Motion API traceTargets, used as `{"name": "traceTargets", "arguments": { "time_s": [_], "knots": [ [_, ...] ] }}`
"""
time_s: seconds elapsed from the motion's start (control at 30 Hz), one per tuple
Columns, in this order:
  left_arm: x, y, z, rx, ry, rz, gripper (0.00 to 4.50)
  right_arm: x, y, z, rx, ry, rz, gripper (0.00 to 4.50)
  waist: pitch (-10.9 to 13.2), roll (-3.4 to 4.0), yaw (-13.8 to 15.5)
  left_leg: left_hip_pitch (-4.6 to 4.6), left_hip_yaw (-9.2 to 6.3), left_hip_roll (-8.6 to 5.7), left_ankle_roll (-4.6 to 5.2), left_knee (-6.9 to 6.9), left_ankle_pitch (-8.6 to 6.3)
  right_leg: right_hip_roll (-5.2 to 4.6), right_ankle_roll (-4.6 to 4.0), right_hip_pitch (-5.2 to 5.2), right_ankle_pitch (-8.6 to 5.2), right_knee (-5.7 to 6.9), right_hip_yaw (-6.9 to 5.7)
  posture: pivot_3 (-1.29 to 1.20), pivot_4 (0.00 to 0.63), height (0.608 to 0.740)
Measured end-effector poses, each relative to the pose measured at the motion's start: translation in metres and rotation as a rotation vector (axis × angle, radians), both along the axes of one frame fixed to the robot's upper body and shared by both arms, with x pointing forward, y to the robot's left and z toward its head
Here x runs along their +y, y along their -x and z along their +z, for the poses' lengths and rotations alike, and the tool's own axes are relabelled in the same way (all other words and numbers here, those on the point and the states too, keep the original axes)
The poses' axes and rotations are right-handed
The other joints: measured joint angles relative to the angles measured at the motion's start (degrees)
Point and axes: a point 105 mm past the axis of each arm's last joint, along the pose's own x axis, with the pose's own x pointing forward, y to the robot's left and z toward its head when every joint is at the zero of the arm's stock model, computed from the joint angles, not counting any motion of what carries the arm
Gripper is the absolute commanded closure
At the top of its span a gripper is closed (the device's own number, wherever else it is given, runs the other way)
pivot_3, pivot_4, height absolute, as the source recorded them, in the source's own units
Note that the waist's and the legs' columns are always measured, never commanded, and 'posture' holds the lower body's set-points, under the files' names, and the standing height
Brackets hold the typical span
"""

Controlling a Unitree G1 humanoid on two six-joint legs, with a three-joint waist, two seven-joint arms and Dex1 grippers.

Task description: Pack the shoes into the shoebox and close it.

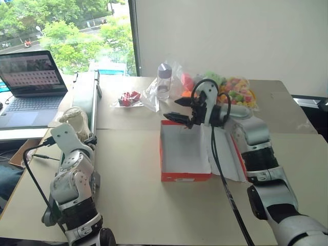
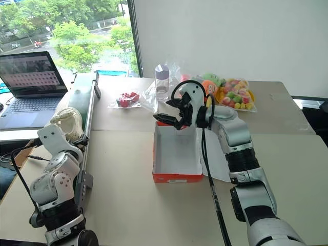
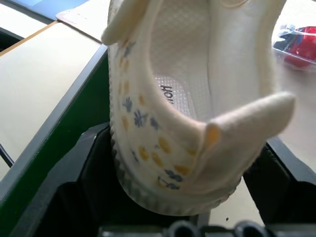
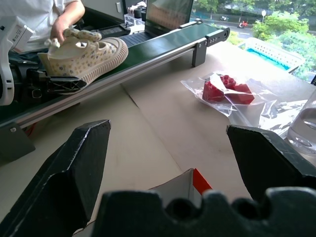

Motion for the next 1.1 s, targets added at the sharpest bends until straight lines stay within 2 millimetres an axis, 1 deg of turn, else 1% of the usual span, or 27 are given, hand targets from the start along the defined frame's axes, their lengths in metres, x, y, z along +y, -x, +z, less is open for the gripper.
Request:
{"name": "traceTargets", "arguments": {
  "time_s": [0.03,0.07,0.27,0.33,0.4,0.43,0.5,0.53,0.6,0.63,0.67,0.7,0.73,0.8,0.83,0.87,0.93,1.0,1.1],
  "knots": [
    [0.0,0.0,0.002,-0.008,-0.001,0.001,1.59,0.0,0.0,0.0,0.0,0.001,-0.001,0.0,0.0,0.0,0.1,0.0,-0.01,0.0,0.0,0.0,0.0,0.0,0.0,0.0,0.0,0.0,0.0,0.0,0.15,0.74],
    [0.0,-0.001,0.002,-0.011,-0.002,0.002,1.64,0.0,0.0,0.0,0.0,0.001,-0.001,0.0,0.0,0.01,0.1,0.0,-0.01,0.0,0.0,0.0,0.0,0.0,0.0,0.01,0.0,0.0,-0.01,0.0,0.15,0.74],
    [0.001,-0.003,0.007,-0.01,-0.053,-0.009,1.64,-0.001,0.0,0.0,-0.001,0.004,-0.003,0.0,0.0,0.01,0.1,-0.02,-0.03,0.0,0.0,0.0,0.0,0.01,0.14,0.0,-0.09,0.0,-0.03,0.0,0.15,0.74],
    [0.003,-0.005,0.01,-0.018,-0.076,-0.01,1.64,-0.001,0.0,0.0,-0.001,0.003,-0.003,0.0,0.0,-0.01,0.1,-0.14,-0.03,0.01,0.0,0.0,0.0,0.01,-0.04,-0.1,0.03,-0.03,-0.06,0.0,0.15,0.74],
    [0.0,-0.009,0.019,-0.047,-0.11,-0.034,1.64,-0.001,-0.001,0.0,-0.002,0.003,-0.005,0.0,0.0,-0.03,0.1,-0.31,-0.03,0.0,0.0,0.0,0.0,-0.01,-0.08,-0.24,0.06,-0.03,-0.07,0.0,0.15,0.74],
    [-0.005,-0.014,0.028,-0.077,-0.13,-0.061,1.64,-0.001,-0.001,0.001,-0.003,0.002,-0.007,0.0,0.0,-0.04,0.3,-0.45,-0.06,-0.01,0.0,0.02,0.0,0.0,-0.08,-0.33,0.06,-0.02,-0.11,0.0,0.15,0.74],
    [-0.017,-0.023,0.045,-0.135,-0.156,-0.123,1.64,0.0,-0.001,0.003,-0.008,-0.002,-0.01,0.0,0.0,-0.04,0.4,-0.52,-0.06,-0.02,0.01,0.04,0.01,-0.01,-0.08,-0.37,0.07,-0.03,-0.11,0.0,0.15,0.74],
    [-0.023,-0.025,0.05,-0.156,-0.161,-0.147,1.64,0.001,-0.001,0.004,-0.01,-0.005,-0.01,0.0,0.0,-0.04,0.5,-0.53,-0.05,-0.02,0.01,0.04,0.01,-0.01,-0.08,-0.37,0.07,-0.03,-0.11,0.0,0.15,0.74],
    [-0.049,-0.033,0.067,-0.22,-0.172,-0.257,1.64,0.001,-0.005,0.012,-0.019,-0.052,-0.027,0.0,0.0,-0.04,0.5,-0.54,-0.04,-0.02,0.04,0.04,0.0,-0.01,-0.08,-0.37,0.07,-0.05,-0.11,0.0,0.15,0.74],
    [-0.059,-0.035,0.072,-0.238,-0.171,-0.299,1.64,0.001,-0.008,0.02,-0.001,-0.13,-0.042,0.0,0.0,-0.04,0.4,-0.54,-0.03,-0.02,0.04,0.04,0.0,0.0,-0.07,-0.38,0.07,-0.05,-0.1,0.0,0.15,0.74],
    [-0.071,-0.036,0.077,-0.259,-0.163,-0.344,1.64,0.001,-0.012,0.032,0.016,-0.221,-0.059,0.0,0.0,-0.05,0.4,-0.56,-0.03,-0.02,0.05,0.05,0.01,0.0,-0.07,-0.4,0.08,-0.03,-0.09,0.0,0.15,0.74],
    [-0.085,-0.038,0.082,-0.278,-0.139,-0.4,1.64,-0.002,-0.018,0.048,0.068,-0.359,-0.081,0.0,0.0,-0.05,0.4,-0.56,-0.03,-0.01,0.05,0.06,0.02,0.01,-0.07,-0.41,0.09,0.0,-0.09,0.0,0.15,0.74],
    [-0.105,-0.039,0.087,-0.304,-0.114,-0.466,1.64,-0.006,-0.023,0.067,0.1,-0.479,-0.099,0.0,0.0,-0.06,0.4,-0.58,-0.03,-0.01,0.1,0.05,0.07,0.01,-0.07,-0.42,0.11,-0.01,-0.09,0.0,0.15,0.74],
    [-0.135,-0.038,0.097,-0.338,-0.082,-0.581,1.64,-0.012,-0.025,0.096,0.125,-0.621,-0.091,0.0,0.0,-0.05,0.4,-0.57,-0.07,0.0,0.23,0.04,0.13,0.03,-0.08,-0.39,0.1,-0.03,-0.12,0.0,0.15,0.74],
    [-0.146,-0.037,0.1,-0.349,-0.072,-0.626,1.64,-0.014,-0.025,0.104,0.143,-0.671,-0.084,0.0,0.0,-0.05,0.4,-0.55,-0.07,0.01,0.27,0.01,0.12,0.05,-0.07,-0.39,0.09,-0.04,-0.11,0.0,0.15,0.74],
    [-0.154,-0.037,0.105,-0.36,-0.068,-0.657,1.64,-0.016,-0.026,0.107,0.168,-0.71,-0.088,0.0,0.0,-0.05,0.3,-0.55,-0.07,0.02,0.48,0.01,0.22,0.07,-0.07,-0.37,0.08,-0.04,-0.11,0.0,0.15,0.74],
    [-0.161,-0.037,0.111,-0.376,-0.06,-0.688,1.64,-0.02,-0.03,0.103,0.218,-0.752,-0.108,0.0,0.0,-0.05,0.1,-0.55,-0.05,0.01,0.55,0.01,0.25,0.08,-0.07,-0.38,0.08,-0.05,-0.09,0.0,0.15,0.74],
    [-0.174,-0.038,0.125,-0.413,-0.042,-0.73,1.64,-0.028,-0.039,0.093,0.277,-0.776,-0.178,0.0,0.0,-0.05,-0.1,-0.61,-0.04,0.0,0.58,0.02,0.27,0.08,-0.07,-0.4,0.08,-0.06,-0.07,0.0,0.15,0.74],
    [-0.187,-0.037,0.144,-0.469,-0.05,-0.783,1.64,-0.031,-0.042,0.089,0.297,-0.777,-0.207,0.0,0.0,-0.04,-0.2,-0.6,-0.04,0.0,0.59,0.01,0.28,0.12,-0.04,-0.39,0.07,-0.06,-0.04,0.0,0.15,0.74]
  ]
}}
